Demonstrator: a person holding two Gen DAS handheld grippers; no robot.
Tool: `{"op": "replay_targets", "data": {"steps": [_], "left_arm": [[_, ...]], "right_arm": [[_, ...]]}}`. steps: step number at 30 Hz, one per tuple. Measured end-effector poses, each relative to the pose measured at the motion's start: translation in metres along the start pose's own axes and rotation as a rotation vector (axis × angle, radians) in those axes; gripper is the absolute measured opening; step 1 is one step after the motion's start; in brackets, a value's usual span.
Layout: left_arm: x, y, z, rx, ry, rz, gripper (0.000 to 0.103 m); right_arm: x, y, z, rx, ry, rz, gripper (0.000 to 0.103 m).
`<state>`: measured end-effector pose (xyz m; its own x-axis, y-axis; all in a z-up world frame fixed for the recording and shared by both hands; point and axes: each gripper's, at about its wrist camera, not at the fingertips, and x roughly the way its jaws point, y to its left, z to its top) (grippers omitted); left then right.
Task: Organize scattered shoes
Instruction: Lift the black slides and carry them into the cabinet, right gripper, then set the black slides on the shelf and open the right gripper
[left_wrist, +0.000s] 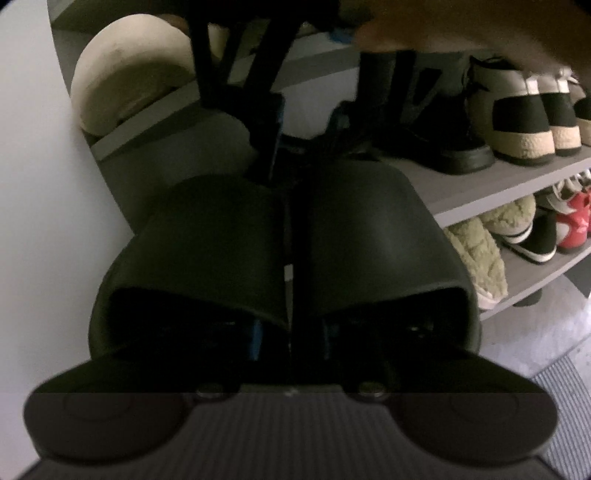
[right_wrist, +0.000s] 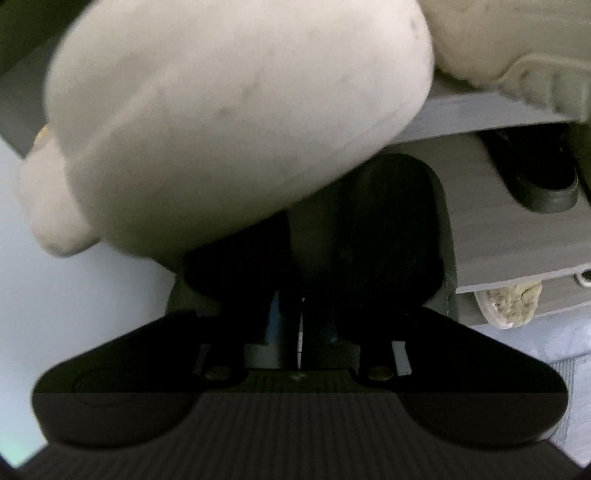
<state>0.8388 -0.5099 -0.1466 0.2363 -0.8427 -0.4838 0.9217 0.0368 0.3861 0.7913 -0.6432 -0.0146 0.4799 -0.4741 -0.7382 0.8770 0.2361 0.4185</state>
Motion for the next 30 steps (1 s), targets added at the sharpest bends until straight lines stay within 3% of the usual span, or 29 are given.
{"op": "replay_targets", "data": {"steps": [4,5,6,10,16,19,22,23,30], "left_arm": [[0.000,0.005,0.006,0.000,-0.023,0.000,0.030],[0.000,0.008,0.009,-0.010,-0.035,0.007,0.031],[0.002,0.009,0.013,-0.019,-0.034,0.011,0.031],[0.014,0.013,0.026,-0.068,0.000,0.016,0.031],[0.028,0.013,0.041,-0.098,0.026,0.021,0.031],[0.041,0.011,0.047,-0.106,0.038,0.022,0.031],[0.056,0.009,0.052,-0.106,0.054,0.028,0.031],[0.060,0.007,0.054,-0.096,0.050,0.030,0.031],[0.083,0.001,0.067,-0.045,0.022,0.046,0.032]], "right_arm": [[-0.016,-0.005,-0.001,-0.065,-0.020,0.003,0.034],[-0.024,-0.009,-0.001,-0.066,-0.031,0.008,0.040],[-0.028,-0.010,-0.002,-0.069,-0.036,0.007,0.045],[-0.053,-0.021,-0.023,-0.158,-0.076,0.004,0.046],[-0.120,-0.044,-0.058,-0.123,-0.156,-0.095,0.046],[-0.166,-0.042,-0.094,-0.060,-0.129,-0.142,0.046],[-0.165,-0.053,-0.136,0.009,-0.072,-0.189,0.046],[-0.173,-0.063,-0.159,0.042,-0.015,-0.231,0.046],[-0.198,-0.086,-0.231,0.179,0.087,-0.324,0.046]]}}
